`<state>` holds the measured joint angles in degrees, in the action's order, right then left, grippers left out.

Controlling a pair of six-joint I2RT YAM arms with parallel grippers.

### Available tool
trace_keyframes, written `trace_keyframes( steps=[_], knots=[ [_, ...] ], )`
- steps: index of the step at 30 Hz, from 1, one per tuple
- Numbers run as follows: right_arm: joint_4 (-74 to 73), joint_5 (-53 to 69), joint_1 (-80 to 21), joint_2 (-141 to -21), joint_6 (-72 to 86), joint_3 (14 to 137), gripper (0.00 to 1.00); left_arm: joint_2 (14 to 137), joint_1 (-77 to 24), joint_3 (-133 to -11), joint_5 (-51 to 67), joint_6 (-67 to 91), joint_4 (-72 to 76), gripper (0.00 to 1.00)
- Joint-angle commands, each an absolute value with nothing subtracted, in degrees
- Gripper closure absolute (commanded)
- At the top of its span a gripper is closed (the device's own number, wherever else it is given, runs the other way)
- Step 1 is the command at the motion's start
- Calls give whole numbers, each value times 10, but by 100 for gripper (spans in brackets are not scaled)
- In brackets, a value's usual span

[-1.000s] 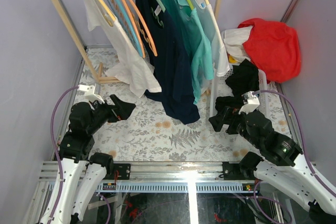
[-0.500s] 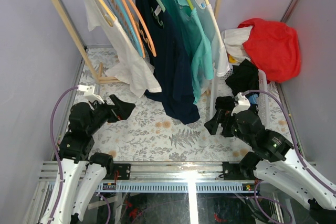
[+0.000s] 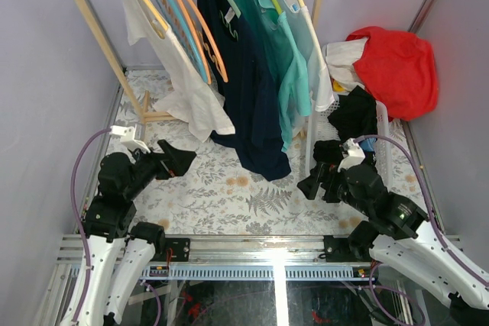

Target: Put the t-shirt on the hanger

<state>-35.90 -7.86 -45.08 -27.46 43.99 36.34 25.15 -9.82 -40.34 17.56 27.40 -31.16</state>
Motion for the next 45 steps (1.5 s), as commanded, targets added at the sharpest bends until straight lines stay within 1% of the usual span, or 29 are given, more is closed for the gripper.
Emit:
trace_keyframes(
  steps=[1, 18, 32, 45],
  knots=[
    [-319, -56, -448, -277, 453, 357, 1, 234, -107, -400, 170, 278, -277, 0],
    [-347, -63, -448, -242, 462, 350, 1, 241, -108, -398, 174, 278, -275, 0],
    [-345, -59, -448, -252, 459, 357, 1, 240, -110, -398, 172, 279, -275, 0],
    [-359, -62, -448, -239, 458, 382, 1, 239, -112, -397, 169, 279, -275, 0]
  ],
)
